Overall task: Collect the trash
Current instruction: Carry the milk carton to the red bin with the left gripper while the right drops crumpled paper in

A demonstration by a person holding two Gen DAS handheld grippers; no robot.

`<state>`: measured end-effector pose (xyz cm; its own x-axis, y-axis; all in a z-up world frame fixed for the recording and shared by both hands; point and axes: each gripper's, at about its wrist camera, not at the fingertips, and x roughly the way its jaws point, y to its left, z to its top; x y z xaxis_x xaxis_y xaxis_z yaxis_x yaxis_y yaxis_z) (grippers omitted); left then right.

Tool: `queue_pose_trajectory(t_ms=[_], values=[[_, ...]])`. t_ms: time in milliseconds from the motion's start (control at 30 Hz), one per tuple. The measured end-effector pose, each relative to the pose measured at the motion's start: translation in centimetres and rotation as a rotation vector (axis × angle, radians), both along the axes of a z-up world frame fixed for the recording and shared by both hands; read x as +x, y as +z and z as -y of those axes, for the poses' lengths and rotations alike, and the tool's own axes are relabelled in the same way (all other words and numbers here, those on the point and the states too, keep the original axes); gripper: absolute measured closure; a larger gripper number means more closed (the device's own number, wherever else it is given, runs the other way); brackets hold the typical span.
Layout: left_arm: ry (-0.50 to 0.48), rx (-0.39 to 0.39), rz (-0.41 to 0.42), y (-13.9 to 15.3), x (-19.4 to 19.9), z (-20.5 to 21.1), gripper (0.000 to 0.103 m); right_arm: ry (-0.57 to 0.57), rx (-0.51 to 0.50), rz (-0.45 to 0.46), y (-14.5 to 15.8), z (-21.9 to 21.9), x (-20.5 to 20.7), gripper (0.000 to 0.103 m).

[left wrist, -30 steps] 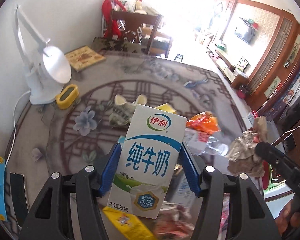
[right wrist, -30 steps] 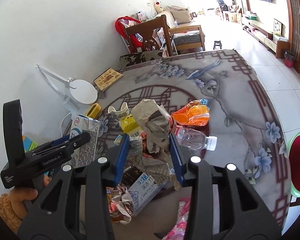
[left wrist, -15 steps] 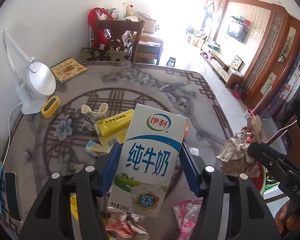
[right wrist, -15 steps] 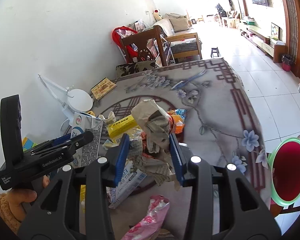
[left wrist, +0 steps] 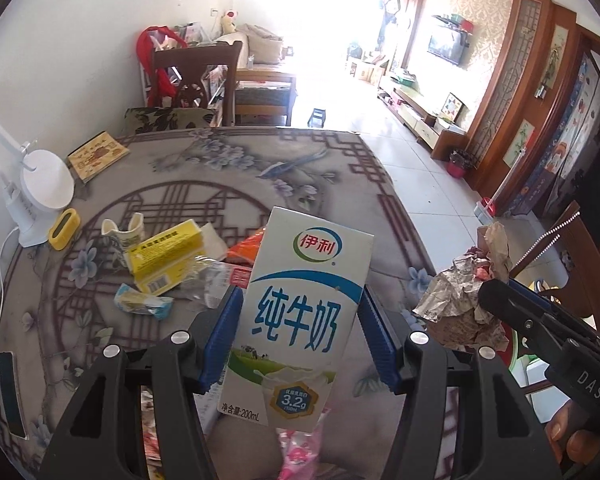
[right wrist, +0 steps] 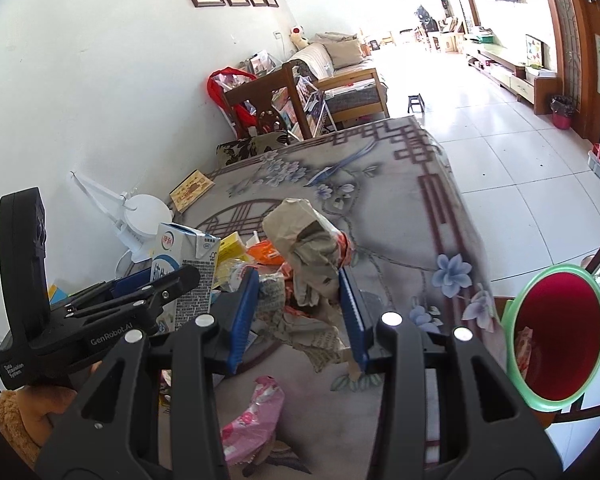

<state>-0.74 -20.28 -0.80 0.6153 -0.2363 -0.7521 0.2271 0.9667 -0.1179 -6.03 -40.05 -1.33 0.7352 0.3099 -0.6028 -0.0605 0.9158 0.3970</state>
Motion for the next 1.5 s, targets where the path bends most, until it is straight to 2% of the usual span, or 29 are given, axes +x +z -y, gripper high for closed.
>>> queue_pose_trajectory(t_ms=[200,400,500,700,800,867,1033,1200,1433,1500], values=[[-0.044,0.010,-0.020,-0.6,-0.7,3.5,0.047,-0.071,-0.009,-0.020,-0.9,4.0,-1.2,0.062],[-0.120,-0.019,-0.037,-0.6,-1.3,7.0,0.047,-0.241,-0.063,-0.058,-2.5,11.1,-3.2,0.062],[-0.159,-0.011,-0.040,-0.8,-1.6,8.9,0.047,-0.321,-0.100,-0.105,-4.1,14.9,-3.8,0.062],[-0.274,0.011,-0.051,-1.6,-2.3,14.0,0.047,-0.411,-0.131,-0.200,-7.4,20.6,-3.8,0.061],[-0.334,0.017,-0.053,-2.0,-2.5,16.7,0.047,-0.433,-0.157,-0.220,-8.4,22.5,-3.3,0.052],[-0.371,0.015,-0.050,-2.2,-2.5,18.3,0.047,-0.461,-0.176,-0.221,-8.5,23.0,-3.2,0.035],[-0.493,0.004,-0.045,-2.9,-2.4,23.2,0.047,-0.556,-0.141,-0.198,-7.9,24.8,-5.3,0.015],[-0.611,-0.013,-0.062,-4.1,-2.7,28.9,0.047,-0.669,-0.112,-0.182,-6.8,26.3,-9.2,0.014],[-0.709,-0.033,-0.048,-5.1,-3.9,34.9,0.046,-0.773,-0.161,-0.200,-6.2,27.4,-13.6,0.014],[-0.717,-0.036,-0.037,-5.2,-4.1,36.2,0.034,-0.801,-0.155,-0.207,-6.2,27.8,-14.8,0.014]])
